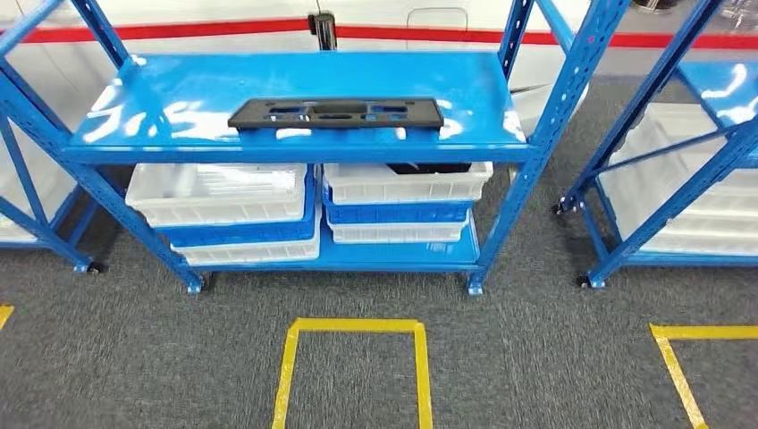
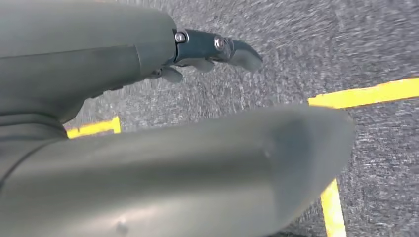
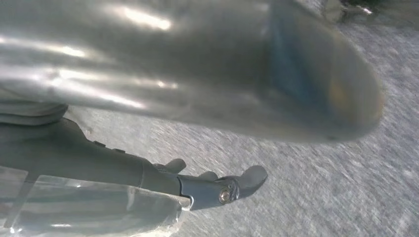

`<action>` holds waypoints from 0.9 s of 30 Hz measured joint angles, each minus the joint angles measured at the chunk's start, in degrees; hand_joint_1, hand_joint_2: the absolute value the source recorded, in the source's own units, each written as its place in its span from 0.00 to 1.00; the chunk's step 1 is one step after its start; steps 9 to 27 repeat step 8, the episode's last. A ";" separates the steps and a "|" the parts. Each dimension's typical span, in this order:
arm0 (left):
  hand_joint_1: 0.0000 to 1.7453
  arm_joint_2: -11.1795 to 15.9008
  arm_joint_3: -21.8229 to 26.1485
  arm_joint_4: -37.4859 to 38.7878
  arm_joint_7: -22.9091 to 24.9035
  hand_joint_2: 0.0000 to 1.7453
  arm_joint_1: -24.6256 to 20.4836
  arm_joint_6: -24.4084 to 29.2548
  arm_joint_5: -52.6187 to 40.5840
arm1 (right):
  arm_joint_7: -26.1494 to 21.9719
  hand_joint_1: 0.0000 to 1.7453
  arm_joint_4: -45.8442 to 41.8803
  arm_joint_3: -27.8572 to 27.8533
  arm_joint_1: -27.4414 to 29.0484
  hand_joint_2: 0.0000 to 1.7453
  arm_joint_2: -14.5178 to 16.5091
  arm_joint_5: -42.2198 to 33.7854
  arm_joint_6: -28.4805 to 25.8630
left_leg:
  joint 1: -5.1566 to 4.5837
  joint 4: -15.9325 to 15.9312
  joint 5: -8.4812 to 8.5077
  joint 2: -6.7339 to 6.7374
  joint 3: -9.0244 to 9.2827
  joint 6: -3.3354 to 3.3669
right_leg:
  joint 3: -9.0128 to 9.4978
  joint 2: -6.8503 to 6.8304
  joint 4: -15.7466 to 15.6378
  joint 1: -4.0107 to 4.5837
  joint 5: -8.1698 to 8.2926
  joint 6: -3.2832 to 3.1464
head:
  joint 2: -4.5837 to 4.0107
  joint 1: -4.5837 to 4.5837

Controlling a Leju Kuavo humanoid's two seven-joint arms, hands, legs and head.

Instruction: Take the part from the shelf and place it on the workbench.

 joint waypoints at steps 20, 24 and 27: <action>0.00 -0.11 0.02 -0.07 0.24 0.00 -0.24 -0.01 -0.21 | 0.02 0.00 0.01 0.23 0.17 0.00 0.02 0.72 0.58 | -0.56 18.22 -6.97 0.04 -10.55 0.59 | 1.26 0.37 -0.01 1.66 -2.04 -3.83 | 0.00 -1.24; 0.00 -0.11 0.02 -0.07 0.24 0.00 -0.24 -0.01 -0.21 | 0.02 0.00 0.01 0.23 0.17 0.00 0.02 0.72 0.58 | -0.56 18.22 -6.97 0.04 -10.55 0.59 | 1.26 0.37 -0.01 1.66 -2.04 -3.83 | 0.00 -1.24; 0.00 -0.11 0.02 -0.07 0.24 0.00 -0.24 -0.01 -0.21 | 0.02 0.00 0.01 0.23 0.17 0.00 0.02 0.72 0.58 | -0.56 18.22 -6.97 0.04 -10.55 0.59 | 1.26 0.37 -0.01 1.66 -2.04 -3.83 | 0.00 -1.24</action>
